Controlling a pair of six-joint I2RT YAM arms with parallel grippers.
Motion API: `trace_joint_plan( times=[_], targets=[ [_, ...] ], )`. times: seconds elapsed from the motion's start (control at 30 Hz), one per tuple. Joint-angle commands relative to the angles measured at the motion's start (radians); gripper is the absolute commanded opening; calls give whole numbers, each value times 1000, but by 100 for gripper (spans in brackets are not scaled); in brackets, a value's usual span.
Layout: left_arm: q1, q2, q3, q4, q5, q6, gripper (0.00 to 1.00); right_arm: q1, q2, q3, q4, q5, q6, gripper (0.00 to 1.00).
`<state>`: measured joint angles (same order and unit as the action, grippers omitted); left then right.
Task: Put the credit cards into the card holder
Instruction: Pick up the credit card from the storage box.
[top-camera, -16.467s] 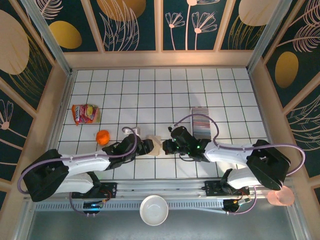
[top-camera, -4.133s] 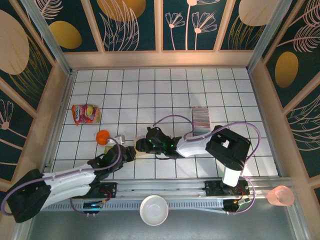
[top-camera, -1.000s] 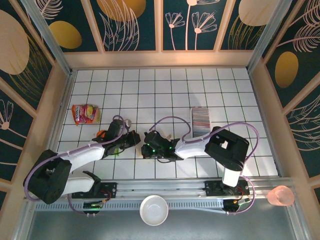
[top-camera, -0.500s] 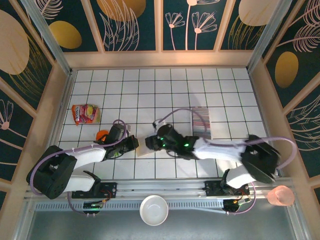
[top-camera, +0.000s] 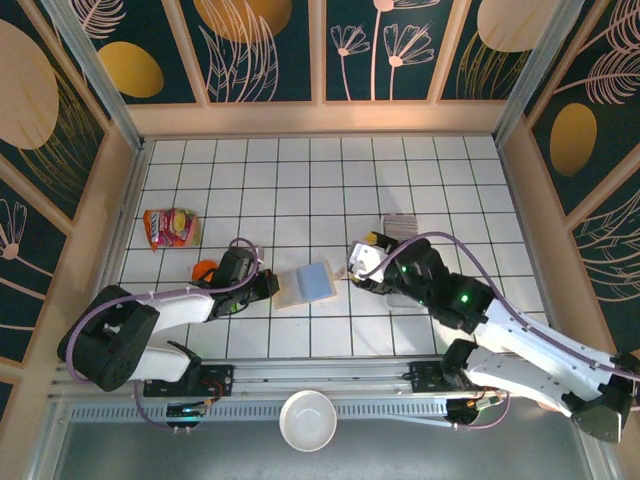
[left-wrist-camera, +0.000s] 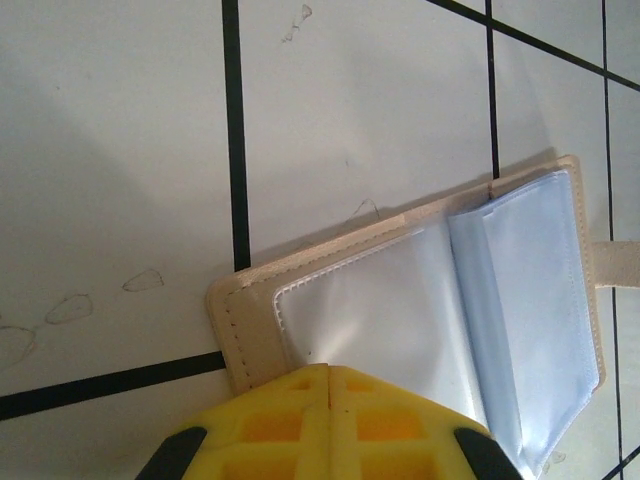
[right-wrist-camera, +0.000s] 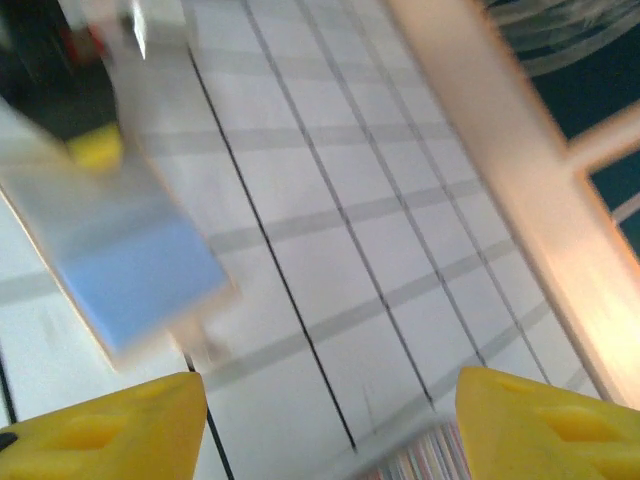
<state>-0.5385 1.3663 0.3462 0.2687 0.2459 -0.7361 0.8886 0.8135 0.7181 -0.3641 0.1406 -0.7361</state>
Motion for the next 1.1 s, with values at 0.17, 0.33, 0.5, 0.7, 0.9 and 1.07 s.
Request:
trace_joint_plan(
  times=[0.17, 0.33, 0.5, 0.7, 0.9, 1.07],
  targets=[
    [5, 43, 39, -39, -6, 72, 0, -245, 17, -32, -383, -26, -460, 99],
    [5, 67, 59, -36, -2, 75, 0, -335, 8, -127, -262, -63, -590, 99],
    [4, 77, 76, -34, 4, 88, 0, -394, 29, -221, -88, -86, -661, 94],
    [5, 94, 72, -22, 16, 95, 0, -412, 55, -251, -8, -118, -687, 85],
    [4, 96, 68, -17, 24, 96, 0, -415, 75, -280, 37, -119, -687, 76],
    [4, 102, 66, -11, 32, 96, 0, -413, 97, -291, 52, -119, -694, 73]
  ],
)
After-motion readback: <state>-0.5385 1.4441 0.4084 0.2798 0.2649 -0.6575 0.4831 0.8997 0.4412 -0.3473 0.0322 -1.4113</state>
